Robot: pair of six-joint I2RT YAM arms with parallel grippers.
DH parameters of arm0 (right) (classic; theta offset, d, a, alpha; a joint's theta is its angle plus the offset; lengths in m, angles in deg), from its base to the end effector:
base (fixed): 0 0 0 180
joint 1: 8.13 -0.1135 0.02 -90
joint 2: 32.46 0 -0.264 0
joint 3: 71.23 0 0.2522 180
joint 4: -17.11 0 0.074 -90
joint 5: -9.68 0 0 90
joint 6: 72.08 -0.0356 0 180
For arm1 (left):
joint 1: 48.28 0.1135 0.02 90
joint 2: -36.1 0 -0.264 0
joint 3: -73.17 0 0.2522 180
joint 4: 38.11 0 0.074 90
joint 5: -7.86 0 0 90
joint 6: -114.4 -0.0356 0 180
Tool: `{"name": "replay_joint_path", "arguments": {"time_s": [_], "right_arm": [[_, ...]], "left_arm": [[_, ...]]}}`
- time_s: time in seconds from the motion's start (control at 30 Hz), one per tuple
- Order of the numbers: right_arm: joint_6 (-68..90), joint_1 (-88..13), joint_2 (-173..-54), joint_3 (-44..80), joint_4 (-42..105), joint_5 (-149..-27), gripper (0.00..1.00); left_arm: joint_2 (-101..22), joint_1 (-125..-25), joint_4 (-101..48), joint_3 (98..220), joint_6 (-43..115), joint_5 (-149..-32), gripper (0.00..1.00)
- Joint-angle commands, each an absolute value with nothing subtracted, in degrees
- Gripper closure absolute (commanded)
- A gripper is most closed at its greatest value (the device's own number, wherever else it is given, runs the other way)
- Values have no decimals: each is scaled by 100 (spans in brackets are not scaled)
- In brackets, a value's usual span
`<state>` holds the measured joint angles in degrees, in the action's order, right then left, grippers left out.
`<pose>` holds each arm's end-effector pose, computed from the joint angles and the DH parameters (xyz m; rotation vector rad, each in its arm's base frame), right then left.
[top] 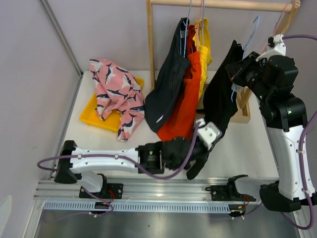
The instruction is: Remove the shorts from the hanger
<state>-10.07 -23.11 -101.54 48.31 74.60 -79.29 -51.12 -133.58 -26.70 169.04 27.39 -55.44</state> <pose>0.1886 0.0498 0.5412 0.2088 1.7106 0.5437 0.0456 -0.3597 0.4100 0.7972 1.4736 -0.8063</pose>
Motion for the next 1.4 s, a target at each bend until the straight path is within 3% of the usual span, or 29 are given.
{"name": "replay_joint_path", "arguments": {"time_s": [0.0,0.17,0.33,0.53,0.73,0.83,1.0,1.17,1.37], "right_arm": [[-915,-2053,-10251,5213,6876,-7918,100],[-933,-1841,-10251,5152,6919,-7962,100],[-1143,-1833,-9926,4871,7095,-8252,100],[-1460,-1850,-9312,4739,8060,-8832,100],[-1583,-1841,-8801,4782,9159,-9324,100],[-1566,-1850,-8766,5002,9512,-9439,100],[-1504,-1850,-9186,5729,9530,-9386,100],[-1548,-1841,-9907,6934,9433,-9246,100],[-1328,-1518,-10848,7156,8696,-9437,100]], "left_arm": [[-4591,-14169,-3014,16113,2914,-5139,100],[-4362,-14830,-3375,15084,3599,-4768,100],[-4607,-14603,-3332,15267,3636,-4373,100],[-5205,-13401,-2770,16514,3372,-4435,100],[-6444,-12264,-1004,19201,3433,-4575,100],[-6664,-12088,-712,19653,3407,-4602,100],[-6069,-12131,-886,18575,3916,-4680,100],[-5033,-12333,-1063,16634,4671,-4751,100],[-4136,-13826,-662,15927,4812,-3909,100]]}}
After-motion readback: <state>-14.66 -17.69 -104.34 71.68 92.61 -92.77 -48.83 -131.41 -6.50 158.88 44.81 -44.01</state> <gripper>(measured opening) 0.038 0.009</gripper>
